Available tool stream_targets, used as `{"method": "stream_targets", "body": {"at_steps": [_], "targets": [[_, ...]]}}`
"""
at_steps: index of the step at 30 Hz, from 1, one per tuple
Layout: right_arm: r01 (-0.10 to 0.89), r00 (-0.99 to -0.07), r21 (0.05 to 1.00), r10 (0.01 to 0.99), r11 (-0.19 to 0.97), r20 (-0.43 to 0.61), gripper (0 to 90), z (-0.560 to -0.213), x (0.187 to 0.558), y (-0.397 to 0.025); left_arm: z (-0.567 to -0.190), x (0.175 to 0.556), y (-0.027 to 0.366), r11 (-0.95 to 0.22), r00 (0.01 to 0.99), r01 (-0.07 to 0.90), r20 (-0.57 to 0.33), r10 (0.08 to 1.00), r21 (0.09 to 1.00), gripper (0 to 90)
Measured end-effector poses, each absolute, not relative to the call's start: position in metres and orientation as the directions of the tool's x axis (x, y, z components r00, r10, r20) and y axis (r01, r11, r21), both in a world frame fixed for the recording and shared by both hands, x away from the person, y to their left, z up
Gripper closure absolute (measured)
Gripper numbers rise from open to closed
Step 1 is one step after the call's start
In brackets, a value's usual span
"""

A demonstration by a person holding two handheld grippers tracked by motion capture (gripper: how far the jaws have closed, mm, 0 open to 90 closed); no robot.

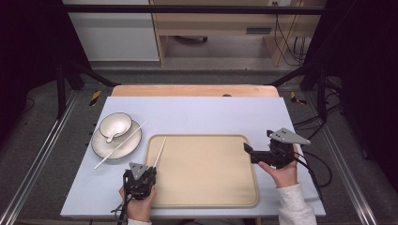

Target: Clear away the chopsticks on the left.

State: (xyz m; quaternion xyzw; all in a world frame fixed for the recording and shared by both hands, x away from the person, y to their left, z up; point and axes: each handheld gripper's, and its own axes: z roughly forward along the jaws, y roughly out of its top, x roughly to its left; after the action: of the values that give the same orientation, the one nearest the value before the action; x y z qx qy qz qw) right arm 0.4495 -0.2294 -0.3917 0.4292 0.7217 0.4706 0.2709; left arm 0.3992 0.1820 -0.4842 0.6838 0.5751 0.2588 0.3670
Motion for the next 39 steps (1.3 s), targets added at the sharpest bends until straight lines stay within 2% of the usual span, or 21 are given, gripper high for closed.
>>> {"method": "stream_targets", "body": {"at_steps": [11, 17, 25, 27, 29, 36, 39], "targets": [[0.365, -0.485, 0.911, 0.874, 0.189, 0.013, 3.2, -0.391, 0.449, -0.23, -0.484, 0.402, 0.181, -0.086, 0.207, 0.615, -0.055, 0.977, 0.784, 81.0], [0.364, -0.481, 0.914, 0.877, 0.181, 0.017, 3.1, -0.39, 0.449, -0.231, -0.47, 0.403, 0.187, -0.082, 0.235, 0.58, -0.07, 0.969, 0.811, 76.0], [0.357, -0.478, 0.918, 0.878, 0.175, 0.019, 3.0, -0.388, 0.447, -0.233, -0.431, 0.411, 0.202, -0.149, 0.355, 0.495, -0.043, 0.934, 0.856, 59.1], [0.354, -0.476, 0.92, 0.879, 0.17, 0.021, 3.0, -0.387, 0.446, -0.235, -0.423, 0.414, 0.205, -0.173, 0.388, 0.482, -0.033, 0.921, 0.859, 52.5], [0.354, -0.477, 0.92, 0.879, 0.168, 0.023, 3.0, -0.387, 0.446, -0.235, -0.417, 0.416, 0.21, -0.173, 0.396, 0.48, -0.036, 0.918, 0.86, 51.3], [0.348, -0.473, 0.923, 0.881, 0.163, 0.022, 2.9, -0.385, 0.446, -0.237, -0.413, 0.419, 0.23, -0.267, 0.455, 0.466, 0.03, 0.89, 0.844, 40.5], [0.349, -0.471, 0.923, 0.882, 0.161, 0.024, 2.9, -0.385, 0.446, -0.238, -0.417, 0.418, 0.244, -0.25, 0.465, 0.474, 0.001, 0.885, 0.844, 36.6]]}}
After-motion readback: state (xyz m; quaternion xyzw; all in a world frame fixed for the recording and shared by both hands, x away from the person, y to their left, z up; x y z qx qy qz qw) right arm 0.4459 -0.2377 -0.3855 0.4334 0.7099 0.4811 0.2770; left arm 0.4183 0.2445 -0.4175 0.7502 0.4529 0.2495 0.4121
